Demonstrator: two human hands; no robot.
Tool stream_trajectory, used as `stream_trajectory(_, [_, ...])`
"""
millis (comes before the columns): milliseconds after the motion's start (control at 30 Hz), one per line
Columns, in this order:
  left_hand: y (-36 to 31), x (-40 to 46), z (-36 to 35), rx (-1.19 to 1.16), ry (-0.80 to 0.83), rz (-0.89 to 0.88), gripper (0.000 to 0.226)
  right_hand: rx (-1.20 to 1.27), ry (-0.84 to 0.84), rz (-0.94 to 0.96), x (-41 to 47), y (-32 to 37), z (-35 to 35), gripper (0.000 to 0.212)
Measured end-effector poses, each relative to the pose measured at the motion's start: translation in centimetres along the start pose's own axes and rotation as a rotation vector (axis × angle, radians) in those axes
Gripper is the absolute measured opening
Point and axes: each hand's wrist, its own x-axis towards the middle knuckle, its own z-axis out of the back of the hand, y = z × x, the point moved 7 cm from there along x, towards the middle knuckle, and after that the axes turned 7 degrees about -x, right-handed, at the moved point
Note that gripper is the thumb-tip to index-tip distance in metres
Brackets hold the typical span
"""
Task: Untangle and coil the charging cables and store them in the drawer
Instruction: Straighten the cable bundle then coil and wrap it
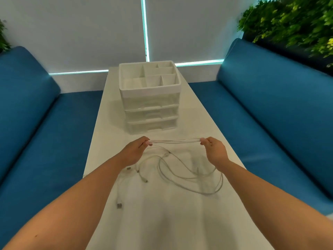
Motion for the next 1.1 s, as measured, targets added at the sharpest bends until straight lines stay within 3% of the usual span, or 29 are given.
stream_trajectory(267, [2.0, 2.8, -3.6, 0.211, 0.124, 0.011, 0.025, -0.077, -0.016, -0.135, 2.0, -4.7, -1.8, 0.035])
stream_trajectory(433, [1.9, 4.8, -2.8, 0.423, 0.171, 0.052, 0.036, -0.088, -0.053, -0.256, 3.2, -7.0, -2.0, 0.039])
stream_trajectory(567, [2.1, 5.4, -1.5, 0.441, 0.063, 0.074, 0.045, -0.073, -0.083, -0.298, 3.9, -7.4, -2.1, 0.04])
stream_trajectory(700, [2.0, 5.8, -0.9, 0.438, 0.059, -0.015, 0.032, -0.088, -0.069, -0.291, 4.5, -7.5, -2.2, 0.044])
stream_trajectory(900, [3.5, 6.9, -0.4, 0.511, 0.095, -0.033, 0.038, -0.097, -0.006, -0.236, 4.4, -6.9, -3.0, 0.048])
stream_trajectory(1033, [5.2, 7.5, -1.7, 0.636, 0.181, 0.047, 0.05, -0.083, 0.034, -0.264, 4.4, -7.3, -2.8, 0.046])
stream_trajectory(1100, [4.5, 7.4, -2.3, 0.633, 0.133, 0.035, 0.055, -0.087, 0.065, -0.265, 4.3, -7.3, -2.8, 0.045])
